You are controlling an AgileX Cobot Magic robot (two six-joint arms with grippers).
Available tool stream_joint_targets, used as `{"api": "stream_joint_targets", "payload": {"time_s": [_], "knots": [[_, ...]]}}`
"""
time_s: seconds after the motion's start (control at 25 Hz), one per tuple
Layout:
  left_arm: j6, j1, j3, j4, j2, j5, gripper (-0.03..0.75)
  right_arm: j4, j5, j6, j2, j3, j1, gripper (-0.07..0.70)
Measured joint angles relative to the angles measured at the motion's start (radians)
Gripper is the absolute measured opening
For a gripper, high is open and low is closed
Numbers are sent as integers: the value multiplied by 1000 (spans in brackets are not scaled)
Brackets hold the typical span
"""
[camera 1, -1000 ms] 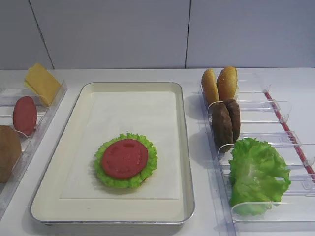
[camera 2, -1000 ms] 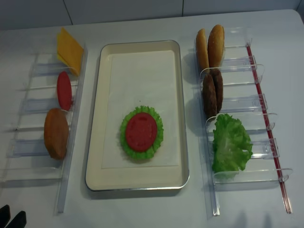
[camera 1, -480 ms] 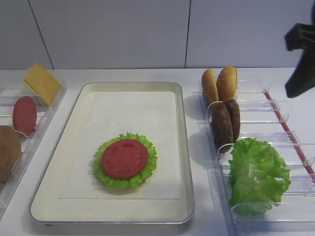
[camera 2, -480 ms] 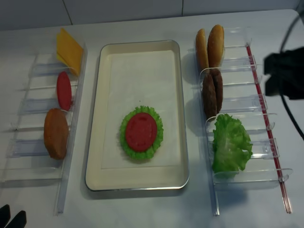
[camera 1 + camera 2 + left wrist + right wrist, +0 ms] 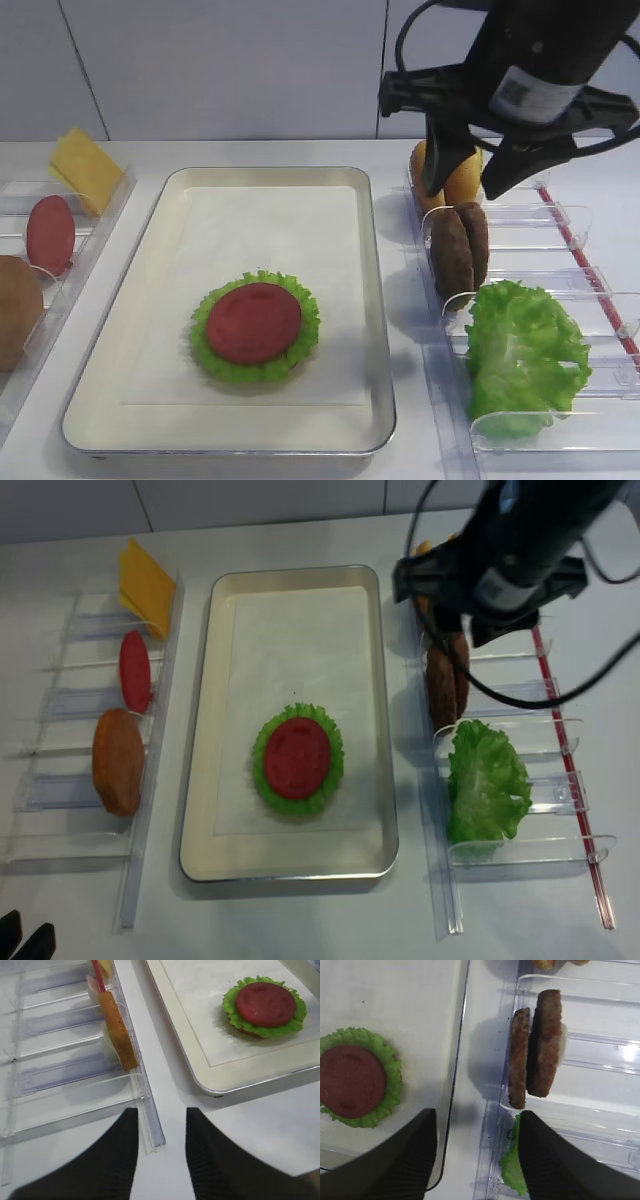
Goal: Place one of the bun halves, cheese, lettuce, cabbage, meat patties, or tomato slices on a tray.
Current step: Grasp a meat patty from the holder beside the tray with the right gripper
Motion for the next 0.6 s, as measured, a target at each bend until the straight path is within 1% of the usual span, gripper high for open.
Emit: {"api": "stream_joint_targets", "payload": {"time_s": [0.24, 0.4, 0.6], "knots": [[0, 0, 0, 0, 0, 0, 224, -26, -2, 1, 83, -4, 19, 392], [0, 0, 0, 0, 0, 0, 224, -60, -2, 4, 108, -4, 19, 392], [0, 0, 0, 0, 0, 0, 224, -70, -9, 4, 119, -4, 19, 392]]}}
